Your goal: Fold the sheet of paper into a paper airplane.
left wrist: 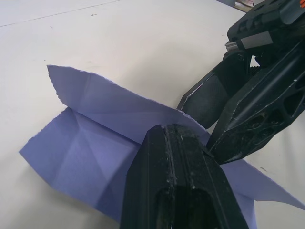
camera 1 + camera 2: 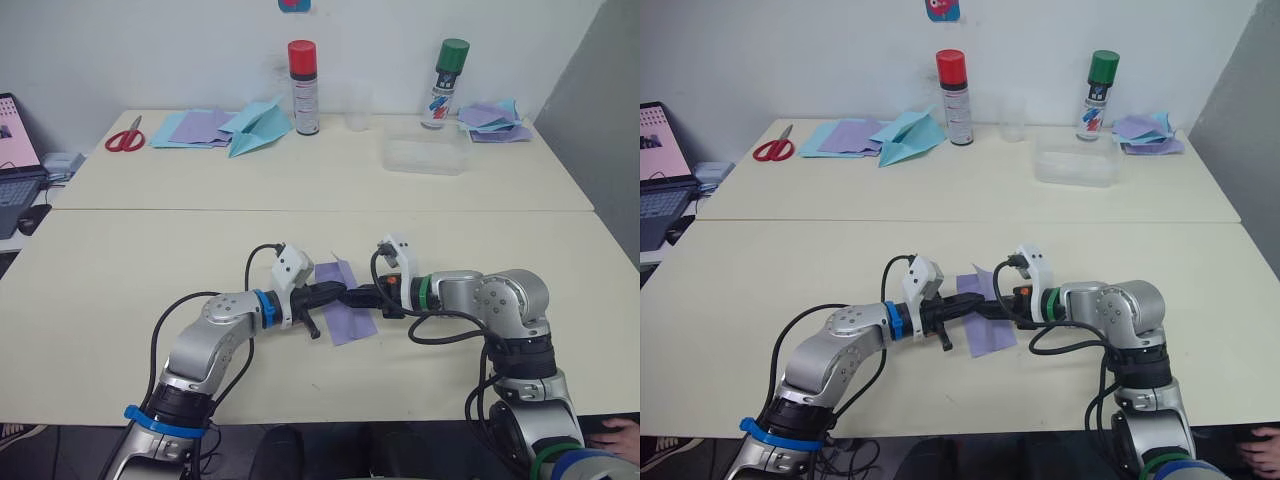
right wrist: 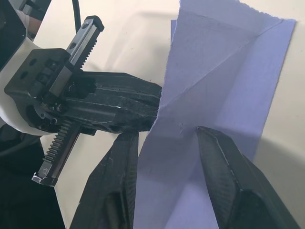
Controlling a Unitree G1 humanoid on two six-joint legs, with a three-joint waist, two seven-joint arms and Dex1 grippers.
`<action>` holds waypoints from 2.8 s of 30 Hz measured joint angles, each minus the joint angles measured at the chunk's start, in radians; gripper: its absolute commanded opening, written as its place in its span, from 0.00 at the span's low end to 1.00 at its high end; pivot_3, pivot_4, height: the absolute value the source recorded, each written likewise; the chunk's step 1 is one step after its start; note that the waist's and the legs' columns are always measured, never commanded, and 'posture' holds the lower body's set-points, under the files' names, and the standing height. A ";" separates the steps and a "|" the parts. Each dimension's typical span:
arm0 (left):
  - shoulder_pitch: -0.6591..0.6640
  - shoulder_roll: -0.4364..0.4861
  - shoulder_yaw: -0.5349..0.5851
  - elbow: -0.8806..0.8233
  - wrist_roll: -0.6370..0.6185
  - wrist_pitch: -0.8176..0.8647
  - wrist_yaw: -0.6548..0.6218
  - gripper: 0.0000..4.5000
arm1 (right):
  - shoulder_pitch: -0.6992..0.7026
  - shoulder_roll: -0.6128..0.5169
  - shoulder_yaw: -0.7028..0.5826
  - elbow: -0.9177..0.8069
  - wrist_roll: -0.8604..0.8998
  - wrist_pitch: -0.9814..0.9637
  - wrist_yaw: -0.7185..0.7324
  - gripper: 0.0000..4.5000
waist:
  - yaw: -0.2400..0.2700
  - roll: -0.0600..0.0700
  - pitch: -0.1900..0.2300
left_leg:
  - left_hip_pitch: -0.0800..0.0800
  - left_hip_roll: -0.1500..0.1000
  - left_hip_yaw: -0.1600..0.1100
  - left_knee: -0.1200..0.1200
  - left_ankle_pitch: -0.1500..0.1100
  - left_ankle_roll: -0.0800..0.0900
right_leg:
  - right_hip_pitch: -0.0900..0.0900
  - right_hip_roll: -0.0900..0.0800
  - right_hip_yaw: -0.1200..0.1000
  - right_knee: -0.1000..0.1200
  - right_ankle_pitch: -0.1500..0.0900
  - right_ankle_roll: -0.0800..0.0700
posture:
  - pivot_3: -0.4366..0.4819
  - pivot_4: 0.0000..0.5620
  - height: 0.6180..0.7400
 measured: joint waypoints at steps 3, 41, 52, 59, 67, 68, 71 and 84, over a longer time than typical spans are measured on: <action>0.000 0.000 -0.007 0.009 0.002 0.000 -0.006 0.00 | 0.001 -0.001 0.000 0.000 -0.001 0.000 -0.003 0.23 | 0.000 0.000 0.000 | 0.000 0.000 0.000 0.000 0.000 0.000 | 0.000 0.000 0.000 0.000 0.000 0.000 | 0.48 0.27 1.00; -0.024 0.082 -0.093 0.064 0.123 0.018 0.014 0.00 | 0.028 -0.009 -0.243 -0.013 0.163 0.103 -0.287 0.01 | 0.000 0.003 -0.005 | 0.004 -0.001 0.001 0.001 0.000 0.000 | 0.005 0.000 0.000 0.000 0.001 0.002 | 0.48 0.27 1.00; -0.062 0.091 -0.119 0.143 0.147 -0.065 -0.018 0.00 | 0.071 -0.135 -0.111 -0.011 0.143 0.019 -0.148 0.01 | 0.001 0.003 -0.005 | 0.015 -0.001 0.001 0.001 0.000 0.000 | 0.015 0.000 0.002 0.000 0.001 0.003 | 0.48 0.27 1.00; -0.062 0.098 -0.119 0.147 0.148 -0.078 -0.017 0.00 | 0.111 -0.206 -0.068 -0.034 0.117 -0.024 -0.095 0.01 | 0.000 0.003 -0.005 | 0.016 -0.001 0.000 0.001 0.000 0.001 | 0.015 0.000 0.002 0.000 0.002 0.003 | 0.48 0.27 1.00; -0.067 0.104 -0.124 0.155 0.167 -0.094 -0.030 0.00 | 0.162 -0.192 -0.059 -0.088 0.117 -0.031 -0.086 0.01 | 0.000 0.003 -0.005 | 0.016 -0.001 0.000 0.000 0.000 0.001 | 0.015 0.000 0.003 0.000 0.002 0.003 | 0.48 0.27 1.00; -0.067 0.104 -0.124 0.155 0.169 -0.095 -0.030 0.00 | 0.168 -0.186 -0.058 -0.095 0.117 -0.031 -0.086 0.01 | 0.000 0.003 -0.005 | 0.016 0.000 0.000 0.001 0.000 0.001 | 0.015 0.000 0.003 0.000 0.002 0.003 | 0.48 0.27 1.00; -0.064 0.103 -0.125 0.154 0.176 -0.105 -0.030 0.00 | 0.173 -0.181 -0.052 -0.101 0.113 -0.033 -0.089 0.01 | 0.000 0.003 -0.005 | 0.016 0.000 0.000 0.001 0.000 0.001 | 0.015 0.000 0.003 0.000 0.002 0.003 | 0.48 0.27 1.00; -0.062 0.101 -0.126 0.154 0.188 -0.114 -0.030 0.00 | 0.163 -0.281 0.003 -0.070 -0.005 -0.192 -0.052 0.62 | 0.000 0.002 -0.005 | 0.016 -0.001 0.000 0.000 0.000 0.001 | 0.015 0.000 0.003 0.000 0.002 0.003 | 0.48 0.27 1.00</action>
